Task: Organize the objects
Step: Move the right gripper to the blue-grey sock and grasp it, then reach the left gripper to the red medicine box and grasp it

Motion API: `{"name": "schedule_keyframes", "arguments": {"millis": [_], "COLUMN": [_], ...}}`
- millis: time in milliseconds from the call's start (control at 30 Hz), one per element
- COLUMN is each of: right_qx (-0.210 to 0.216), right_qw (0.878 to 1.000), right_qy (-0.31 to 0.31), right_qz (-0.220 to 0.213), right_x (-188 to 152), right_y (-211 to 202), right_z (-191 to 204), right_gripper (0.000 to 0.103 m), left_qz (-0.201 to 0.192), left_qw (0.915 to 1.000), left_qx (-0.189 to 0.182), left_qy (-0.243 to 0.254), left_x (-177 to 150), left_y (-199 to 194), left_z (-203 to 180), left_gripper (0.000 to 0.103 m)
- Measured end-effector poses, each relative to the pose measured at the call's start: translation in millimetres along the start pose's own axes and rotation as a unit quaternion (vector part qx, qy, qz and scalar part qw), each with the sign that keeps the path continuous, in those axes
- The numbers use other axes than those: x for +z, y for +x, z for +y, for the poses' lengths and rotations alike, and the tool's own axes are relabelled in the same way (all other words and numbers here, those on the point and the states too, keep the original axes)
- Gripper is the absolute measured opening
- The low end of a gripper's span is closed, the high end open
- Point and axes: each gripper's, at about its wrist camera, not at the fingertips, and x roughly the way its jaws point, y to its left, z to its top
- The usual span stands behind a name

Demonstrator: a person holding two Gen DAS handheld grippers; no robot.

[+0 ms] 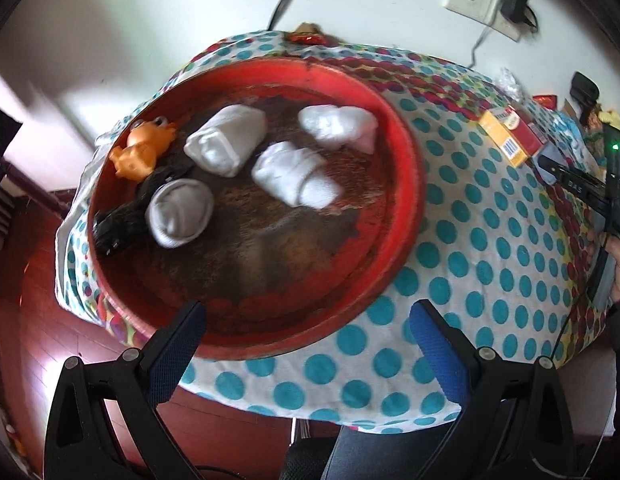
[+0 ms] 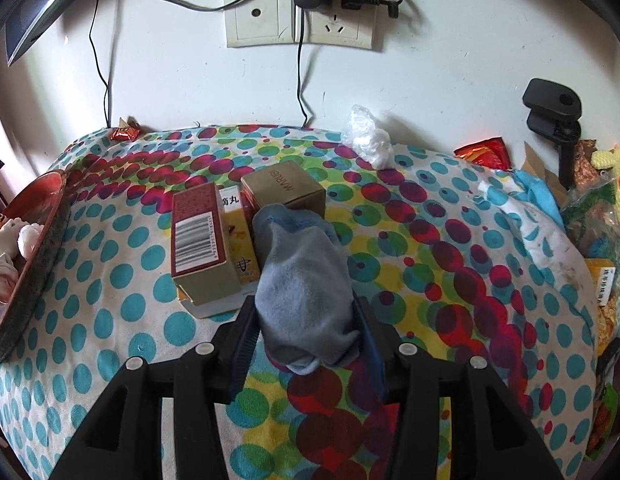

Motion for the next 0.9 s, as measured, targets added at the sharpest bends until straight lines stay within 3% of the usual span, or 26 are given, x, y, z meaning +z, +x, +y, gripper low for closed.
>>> {"name": "schedule_keyframes", "arguments": {"millis": [167,333,467,600,767,900], "right_qx": [0.008,-0.001,-0.022,-0.01,-0.003,-0.01], "right_qw": [1.0,0.999,0.998,0.998,0.999,0.999], "right_qy": [0.006,0.018,0.027,0.041,0.041,0.036], "right_qz": [-0.017,-0.035,-0.043,-0.042,-0.029,-0.016], "right_x": [-8,-16,-20,-27,-28,-26], "right_y": [1,-5,-10,-12,-8,-2], "right_z": [-6,-23,-43,-56,-54,-51], "right_gripper": [0.046,0.029,0.029,0.029,0.029,0.029], "left_qz": [-0.001,-0.003,0.001,0.018,0.006,0.006], "left_qw": [0.9995,0.9982,0.9981,0.9965,0.9958,0.9942], "left_qx": [-0.001,-0.013,-0.036,-0.072,-0.076,-0.104], "left_qy": [0.032,0.058,0.05,0.038,0.051,0.024], "left_x": [10,18,32,55,93,127], "left_y": [5,13,20,27,33,42], "left_z": [-38,-81,-110,-140,-189,-216], "left_gripper": [0.101,0.101,0.101,0.101,0.101,0.101]}}
